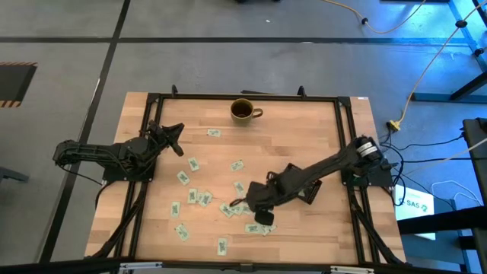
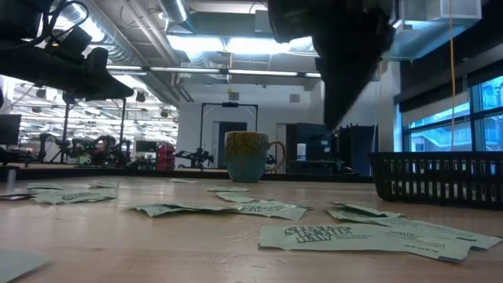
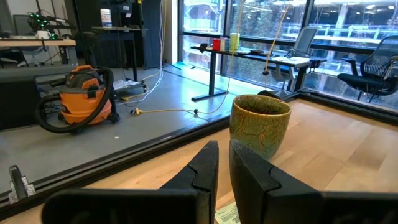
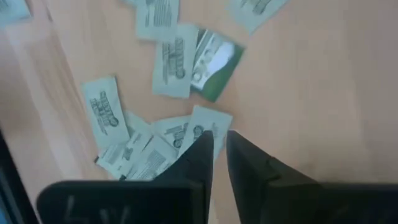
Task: Pick and place Stevia / Truvia into bins
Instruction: Put the stevia packet into the black bin
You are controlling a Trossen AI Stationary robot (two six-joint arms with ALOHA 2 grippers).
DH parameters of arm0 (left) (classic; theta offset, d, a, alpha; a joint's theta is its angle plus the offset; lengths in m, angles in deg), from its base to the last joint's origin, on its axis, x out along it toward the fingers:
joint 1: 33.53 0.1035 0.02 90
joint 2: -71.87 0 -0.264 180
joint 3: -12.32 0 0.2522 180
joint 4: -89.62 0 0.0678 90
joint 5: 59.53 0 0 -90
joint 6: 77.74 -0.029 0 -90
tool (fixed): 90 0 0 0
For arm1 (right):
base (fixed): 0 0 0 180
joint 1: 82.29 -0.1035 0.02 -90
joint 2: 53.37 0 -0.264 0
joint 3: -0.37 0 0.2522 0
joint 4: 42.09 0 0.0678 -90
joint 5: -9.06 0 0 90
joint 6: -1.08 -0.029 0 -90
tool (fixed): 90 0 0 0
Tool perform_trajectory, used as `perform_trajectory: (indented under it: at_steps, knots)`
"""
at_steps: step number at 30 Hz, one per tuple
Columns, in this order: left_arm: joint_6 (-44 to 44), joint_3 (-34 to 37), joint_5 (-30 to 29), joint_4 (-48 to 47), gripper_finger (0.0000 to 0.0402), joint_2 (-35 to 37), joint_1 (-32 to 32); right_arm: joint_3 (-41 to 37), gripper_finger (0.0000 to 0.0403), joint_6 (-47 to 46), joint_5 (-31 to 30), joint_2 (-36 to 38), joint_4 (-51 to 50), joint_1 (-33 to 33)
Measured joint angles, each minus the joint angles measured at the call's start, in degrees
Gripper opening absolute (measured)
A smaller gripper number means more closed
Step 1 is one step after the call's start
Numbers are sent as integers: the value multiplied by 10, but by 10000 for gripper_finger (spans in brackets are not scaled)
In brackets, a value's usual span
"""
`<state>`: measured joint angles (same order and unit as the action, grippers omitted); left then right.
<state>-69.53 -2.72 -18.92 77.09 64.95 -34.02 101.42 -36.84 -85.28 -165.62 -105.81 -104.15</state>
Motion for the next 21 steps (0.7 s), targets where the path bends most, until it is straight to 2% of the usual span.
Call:
perform_trajectory:
  at_steps: [3, 9, 14, 21]
  knots:
    - [0, 0, 0, 0, 33, 0, 0, 0, 49, -23, 3, -20, 12, -15]
    - [0, 0, 0, 0, 33, 0, 0, -3, 52, -10, 20, -40, 33, -41]
    - [0, 0, 0, 0, 33, 0, 0, -4, 79, -50, 21, -46, 2, -44]
    - [0, 0, 0, 0, 33, 0, 0, -4, 116, -85, 20, -48, 20, -42]
